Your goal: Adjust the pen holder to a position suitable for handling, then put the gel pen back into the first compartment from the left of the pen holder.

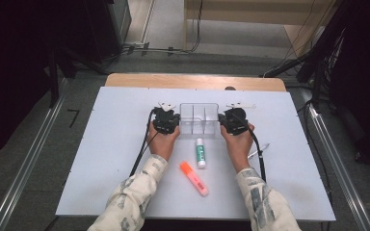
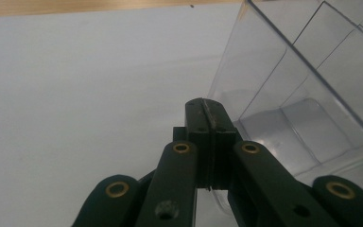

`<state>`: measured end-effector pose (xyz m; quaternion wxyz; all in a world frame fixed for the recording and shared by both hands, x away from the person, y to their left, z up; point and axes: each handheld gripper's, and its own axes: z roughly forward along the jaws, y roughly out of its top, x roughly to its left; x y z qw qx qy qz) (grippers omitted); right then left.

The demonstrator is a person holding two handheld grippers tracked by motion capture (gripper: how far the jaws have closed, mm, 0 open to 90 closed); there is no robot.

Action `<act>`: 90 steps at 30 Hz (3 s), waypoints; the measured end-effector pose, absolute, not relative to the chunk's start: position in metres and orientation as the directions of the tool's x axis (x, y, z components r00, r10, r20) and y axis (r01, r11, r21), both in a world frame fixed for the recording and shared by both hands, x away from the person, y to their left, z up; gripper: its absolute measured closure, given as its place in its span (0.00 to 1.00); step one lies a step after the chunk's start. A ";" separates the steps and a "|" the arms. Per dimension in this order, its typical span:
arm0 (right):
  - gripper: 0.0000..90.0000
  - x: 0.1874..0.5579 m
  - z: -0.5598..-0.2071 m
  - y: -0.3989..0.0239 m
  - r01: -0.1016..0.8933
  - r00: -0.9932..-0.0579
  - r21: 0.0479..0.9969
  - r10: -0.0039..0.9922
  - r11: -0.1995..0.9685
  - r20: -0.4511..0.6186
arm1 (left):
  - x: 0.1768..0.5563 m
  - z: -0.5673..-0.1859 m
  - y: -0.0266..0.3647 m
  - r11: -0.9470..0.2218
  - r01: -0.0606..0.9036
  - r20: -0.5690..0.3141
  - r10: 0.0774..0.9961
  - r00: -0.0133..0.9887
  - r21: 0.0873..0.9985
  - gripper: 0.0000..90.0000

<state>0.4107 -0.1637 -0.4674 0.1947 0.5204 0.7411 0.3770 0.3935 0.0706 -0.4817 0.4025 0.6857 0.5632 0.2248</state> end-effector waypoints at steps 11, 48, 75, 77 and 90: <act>0.98 0.412 -0.466 -0.176 0.627 -0.363 0.761 0.927 0.165 0.098 | 0.397 -0.482 0.060 -0.036 0.594 -0.154 0.952 0.266 0.804 1.00; 0.42 0.356 -0.460 -0.228 0.617 -0.388 0.760 0.919 0.202 0.071 | 0.307 -0.480 0.170 -0.016 0.560 -0.056 0.992 0.111 0.828 0.32; 0.33 0.297 -0.476 -0.286 0.650 -0.301 0.750 0.948 0.123 0.106 | 0.270 -0.488 0.232 0.067 0.565 -0.086 0.996 0.006 0.822 0.29; 0.33 0.297 -0.477 -0.287 0.656 -0.296 0.745 0.949 0.120 0.107 | 0.271 -0.488 0.232 0.066 0.564 -0.085 0.996 0.007 0.823 0.29; 0.32 0.298 -0.481 -0.291 0.666 -0.270 0.739 0.957 0.106 0.107 | 0.272 -0.488 0.232 0.068 0.564 -0.087 0.996 0.006 0.823 0.29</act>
